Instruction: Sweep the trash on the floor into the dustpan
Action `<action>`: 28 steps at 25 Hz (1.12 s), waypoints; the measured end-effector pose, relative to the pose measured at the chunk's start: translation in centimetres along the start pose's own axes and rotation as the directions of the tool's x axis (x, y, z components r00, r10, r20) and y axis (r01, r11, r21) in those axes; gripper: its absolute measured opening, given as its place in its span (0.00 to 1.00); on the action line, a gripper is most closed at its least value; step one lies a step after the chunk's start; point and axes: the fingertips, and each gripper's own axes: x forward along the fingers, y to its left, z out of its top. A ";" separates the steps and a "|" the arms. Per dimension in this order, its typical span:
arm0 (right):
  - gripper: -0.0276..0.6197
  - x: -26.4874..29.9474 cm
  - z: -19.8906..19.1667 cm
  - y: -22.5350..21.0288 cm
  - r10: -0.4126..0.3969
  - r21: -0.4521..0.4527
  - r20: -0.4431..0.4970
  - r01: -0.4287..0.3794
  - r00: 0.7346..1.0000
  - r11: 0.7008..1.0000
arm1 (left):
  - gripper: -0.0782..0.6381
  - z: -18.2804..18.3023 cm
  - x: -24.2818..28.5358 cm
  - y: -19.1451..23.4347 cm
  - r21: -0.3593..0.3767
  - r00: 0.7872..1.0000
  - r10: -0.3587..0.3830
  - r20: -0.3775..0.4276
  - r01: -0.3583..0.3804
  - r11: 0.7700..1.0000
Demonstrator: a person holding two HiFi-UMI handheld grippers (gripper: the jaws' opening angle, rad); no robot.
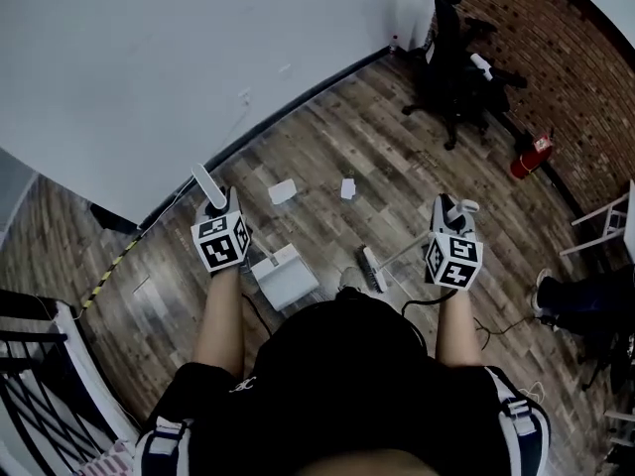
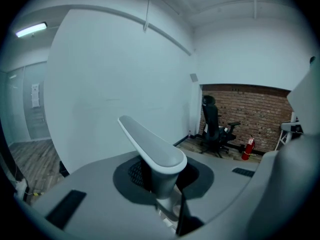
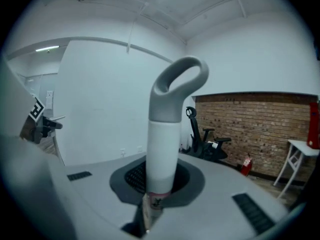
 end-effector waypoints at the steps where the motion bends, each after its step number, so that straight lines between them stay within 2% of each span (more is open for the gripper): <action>1: 0.10 1.2 0.1 -0.3 0.010 0.000 -0.006 -0.010 1.000 1.000 | 0.20 0.8 1.0 -0.3 0.003 1.000 0.005 0.001 -0.005 1.000; 10: 0.10 11.4 2.0 -3.4 0.086 0.009 -0.034 -0.086 0.996 0.996 | 0.20 7.1 9.6 -2.7 0.002 0.998 0.054 0.027 -0.054 0.999; 16: 0.10 16.8 3.2 -4.4 0.105 0.001 -0.042 -0.105 0.994 0.994 | 0.20 10.4 14.4 -2.0 -0.054 0.996 0.070 0.052 -0.067 0.996; 21: 0.10 20.8 4.6 -3.7 0.088 -0.014 -0.047 -0.089 0.995 0.996 | 0.20 12.2 18.9 0.8 -0.137 0.992 0.104 0.068 -0.094 0.986; 25: 0.10 24.4 5.6 -3.0 0.043 -0.019 -0.050 -0.044 0.998 0.999 | 0.20 12.5 23.9 2.5 -0.150 0.996 0.071 0.058 -0.062 0.987; 28: 0.10 27.7 5.6 -2.4 -0.019 0.011 -0.063 0.020 0.998 1.000 | 0.20 12.7 27.5 5.2 -0.158 0.997 0.062 0.040 -0.055 0.986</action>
